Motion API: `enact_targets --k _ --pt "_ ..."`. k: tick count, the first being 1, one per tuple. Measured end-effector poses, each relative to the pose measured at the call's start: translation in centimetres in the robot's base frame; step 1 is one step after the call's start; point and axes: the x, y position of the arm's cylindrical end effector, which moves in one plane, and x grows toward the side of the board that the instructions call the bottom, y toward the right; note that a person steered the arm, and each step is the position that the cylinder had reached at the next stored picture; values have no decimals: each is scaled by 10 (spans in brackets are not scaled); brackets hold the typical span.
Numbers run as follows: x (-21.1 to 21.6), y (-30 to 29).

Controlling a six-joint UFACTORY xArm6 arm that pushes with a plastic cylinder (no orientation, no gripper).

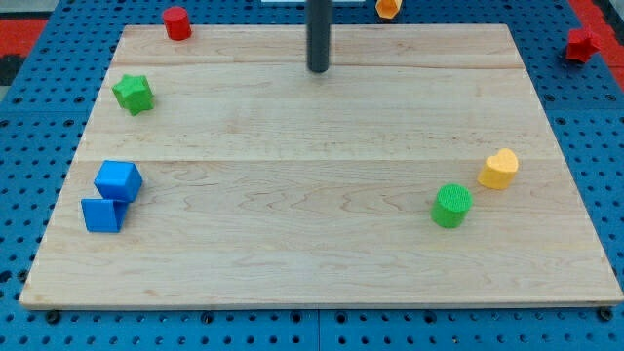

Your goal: Move your arm to the top center

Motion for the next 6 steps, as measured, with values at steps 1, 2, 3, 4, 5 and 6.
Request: enact_targets --k 1,2,3,4,5,6 --pt "122 0" --pt "219 19" --pt "127 -16" --pt "28 -60" --pt "-83 -105" --pt "54 -99"
